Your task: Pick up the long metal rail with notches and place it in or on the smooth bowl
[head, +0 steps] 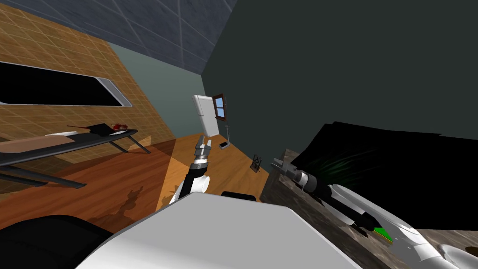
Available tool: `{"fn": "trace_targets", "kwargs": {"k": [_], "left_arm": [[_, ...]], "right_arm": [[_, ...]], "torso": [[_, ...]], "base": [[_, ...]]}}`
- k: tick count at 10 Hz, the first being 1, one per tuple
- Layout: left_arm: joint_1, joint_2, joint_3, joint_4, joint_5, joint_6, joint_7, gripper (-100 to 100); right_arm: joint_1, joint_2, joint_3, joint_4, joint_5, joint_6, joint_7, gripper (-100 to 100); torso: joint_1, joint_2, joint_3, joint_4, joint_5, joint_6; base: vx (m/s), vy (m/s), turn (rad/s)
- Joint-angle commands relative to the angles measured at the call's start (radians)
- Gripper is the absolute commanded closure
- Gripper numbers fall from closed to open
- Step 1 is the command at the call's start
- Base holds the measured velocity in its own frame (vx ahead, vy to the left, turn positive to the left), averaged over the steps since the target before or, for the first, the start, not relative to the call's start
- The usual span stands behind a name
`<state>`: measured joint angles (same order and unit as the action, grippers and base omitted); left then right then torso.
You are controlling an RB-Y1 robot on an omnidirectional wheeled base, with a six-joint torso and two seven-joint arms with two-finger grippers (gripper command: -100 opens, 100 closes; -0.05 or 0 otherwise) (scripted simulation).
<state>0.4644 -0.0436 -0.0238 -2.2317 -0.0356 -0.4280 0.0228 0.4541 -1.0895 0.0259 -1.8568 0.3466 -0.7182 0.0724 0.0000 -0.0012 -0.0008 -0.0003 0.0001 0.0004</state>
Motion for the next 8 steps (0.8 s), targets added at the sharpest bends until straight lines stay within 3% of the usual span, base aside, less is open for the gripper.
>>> {"fn": "trace_targets", "kwargs": {"k": [1,4,5,7,8], "left_arm": [[0.0,0.0,0.0,0.0,0.0,0.0,0.0,0],[0.0,0.0,0.0,0.0,0.0,0.0,0.0,0],[0.0,0.0,0.0,0.0,0.0,0.0,0.0,0],[0.0,0.0,0.0,0.0,0.0,0.0,0.0,0],[0.0,0.0,0.0,0.0,0.0,0.0,0.0,0]], "right_arm": [[0.009,-0.032,0.005,0.026,0.013,-0.013,0.008,-100],[0.05,-0.122,0.021,0.09,0.058,-0.021,0.016,-100],[0.05,-0.133,0.021,0.09,0.058,-0.021,0.016,-100],[0.096,-0.206,0.04,0.153,0.102,-0.026,0.024,-100],[0.096,-0.228,0.04,0.153,0.102,-0.026,0.024,-100]], "torso": [[0.0,0.0,0.0,0.0,0.0,0.0],[0.0,0.001,0.0,0.0,0.0,0.0],[-0.001,0.0,0.0,0.0,0.0,0.0],[-0.001,0.001,0.0,0.0,0.0,0.0],[-0.002,0.0,0.0,0.0,0.0,0.0]], "base": [[0.025,0.001,0.036],[0.023,0.0,0.066],[0.021,-0.005,0.044],[0.027,-0.012,0.094],[0.022,-0.015,0.037]]}}
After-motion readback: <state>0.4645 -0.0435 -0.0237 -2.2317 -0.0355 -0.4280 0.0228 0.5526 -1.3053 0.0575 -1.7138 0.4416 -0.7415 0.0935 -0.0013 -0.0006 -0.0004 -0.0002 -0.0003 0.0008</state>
